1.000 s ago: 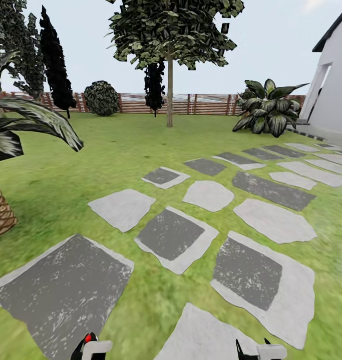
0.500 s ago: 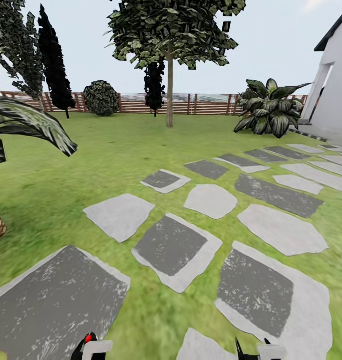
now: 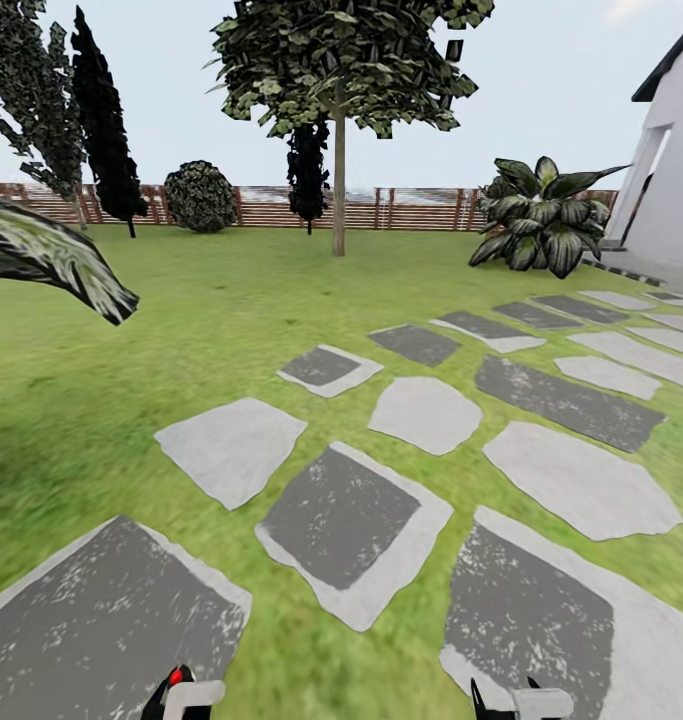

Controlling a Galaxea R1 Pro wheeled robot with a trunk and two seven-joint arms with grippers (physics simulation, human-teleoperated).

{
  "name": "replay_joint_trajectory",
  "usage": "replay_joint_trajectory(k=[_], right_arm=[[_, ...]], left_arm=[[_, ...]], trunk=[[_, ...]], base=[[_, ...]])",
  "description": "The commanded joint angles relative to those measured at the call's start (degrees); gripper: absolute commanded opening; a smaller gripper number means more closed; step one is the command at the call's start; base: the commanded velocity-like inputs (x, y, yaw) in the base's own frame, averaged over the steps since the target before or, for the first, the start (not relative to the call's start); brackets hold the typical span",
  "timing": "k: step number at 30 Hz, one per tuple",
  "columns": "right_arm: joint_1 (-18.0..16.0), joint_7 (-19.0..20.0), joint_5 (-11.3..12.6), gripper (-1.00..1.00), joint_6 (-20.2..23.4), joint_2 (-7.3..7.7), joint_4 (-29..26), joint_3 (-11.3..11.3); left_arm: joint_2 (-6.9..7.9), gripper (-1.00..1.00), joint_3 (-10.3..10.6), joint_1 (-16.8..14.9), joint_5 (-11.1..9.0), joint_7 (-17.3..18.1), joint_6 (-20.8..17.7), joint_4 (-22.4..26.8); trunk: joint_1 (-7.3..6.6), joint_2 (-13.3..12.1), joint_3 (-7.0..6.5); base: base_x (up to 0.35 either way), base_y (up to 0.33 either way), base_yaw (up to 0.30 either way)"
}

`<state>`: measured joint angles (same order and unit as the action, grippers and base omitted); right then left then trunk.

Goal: In the garden, pick up the pesticide atomizer on the floor and spray pesticide onto both trees until each tree trunk is fully covered.

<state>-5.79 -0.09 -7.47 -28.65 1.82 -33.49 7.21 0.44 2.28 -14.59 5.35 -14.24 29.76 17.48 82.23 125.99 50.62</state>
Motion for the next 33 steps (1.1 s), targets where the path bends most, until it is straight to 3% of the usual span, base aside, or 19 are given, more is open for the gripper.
replay_joint_trajectory(k=[1,33], right_arm=[[0.0,0.0,0.0,1.00,0.0,0.01,0.0,0.0],[0.0,-0.1,0.0,1.00,0.0,0.13,0.1,0.0]], left_arm=[[0.00,-1.00,0.0,0.0,0.0,0.0,0.0,0.0],[0.23,-1.00,-0.2,0.0,-0.1,0.0,-0.1,0.0]], trunk=[[0.00,0.0,0.00],[0.00,0.0,0.00]], base=[[0.339,0.000,0.000],[0.339,0.000,0.000]])
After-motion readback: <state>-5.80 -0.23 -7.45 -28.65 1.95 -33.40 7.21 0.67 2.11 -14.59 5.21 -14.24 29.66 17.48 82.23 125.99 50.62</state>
